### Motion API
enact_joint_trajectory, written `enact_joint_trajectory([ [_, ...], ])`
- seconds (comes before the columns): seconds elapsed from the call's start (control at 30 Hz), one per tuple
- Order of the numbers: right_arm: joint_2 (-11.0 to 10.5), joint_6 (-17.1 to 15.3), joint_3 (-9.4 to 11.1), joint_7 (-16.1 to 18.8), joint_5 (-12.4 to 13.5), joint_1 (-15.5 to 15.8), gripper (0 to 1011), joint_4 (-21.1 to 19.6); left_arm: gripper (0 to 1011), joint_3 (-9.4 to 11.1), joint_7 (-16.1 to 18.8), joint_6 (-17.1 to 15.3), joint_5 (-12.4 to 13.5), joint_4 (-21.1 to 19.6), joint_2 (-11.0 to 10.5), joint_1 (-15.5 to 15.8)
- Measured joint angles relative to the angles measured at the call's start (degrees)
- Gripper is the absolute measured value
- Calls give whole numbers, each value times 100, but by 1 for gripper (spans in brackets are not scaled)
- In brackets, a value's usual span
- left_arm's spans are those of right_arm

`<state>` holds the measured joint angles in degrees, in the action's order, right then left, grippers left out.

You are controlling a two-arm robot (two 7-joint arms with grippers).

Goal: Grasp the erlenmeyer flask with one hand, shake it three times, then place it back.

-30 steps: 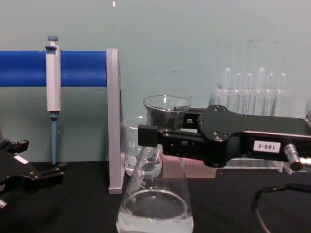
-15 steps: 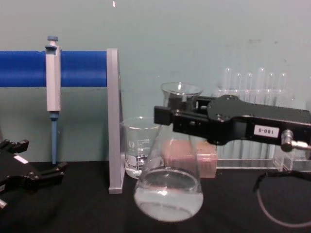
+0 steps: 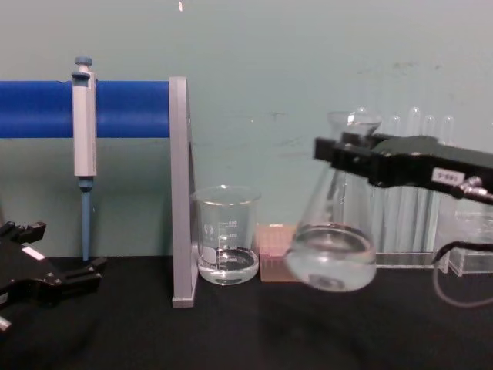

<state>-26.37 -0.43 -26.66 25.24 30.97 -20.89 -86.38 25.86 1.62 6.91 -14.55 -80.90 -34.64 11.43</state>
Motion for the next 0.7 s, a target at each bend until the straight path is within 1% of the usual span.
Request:
enact_joint_trajectory([
  [0.03, 14, -2, 39, -73, -19, 18, 450, -4, 1001, 0, 0, 0, 0, 0, 0, 0],
  [0.07, 45, -13, 114, -236, -71, 56, 450, -16, 1001, 0, 0, 0, 0, 0, 0, 0],
  [0.13, 71, -22, 187, -391, -123, 90, 450, -25, 1001, 0, 0, 0, 0, 0, 0, 0],
  [0.17, 96, -22, 251, -538, -187, 124, 450, -34, 1001, 0, 0, 0, 0, 0, 0, 0],
  [0.27, 145, -22, 360, -841, -340, 191, 450, -55, 1001, 0, 0, 0, 0, 0, 0, 0],
  [0.3, 145, -22, 360, -841, -340, 191, 450, -55, 1001, 0, 0, 0, 0, 0, 0, 0],
  [0.33, 171, -22, 413, -960, -405, 217, 450, -59, 1001, 0, 0, 0, 0, 0, 0, 0],
  [0.47, 239, -21, 526, -1182, -553, 274, 450, -62, 1001, 0, 0, 0, 0, 0, 0, 0],
  [0.7, 328, -40, 669, -1392, -731, 342, 450, -64, 1001, 0, 0, 0, 0, 0, 0, 0],
])
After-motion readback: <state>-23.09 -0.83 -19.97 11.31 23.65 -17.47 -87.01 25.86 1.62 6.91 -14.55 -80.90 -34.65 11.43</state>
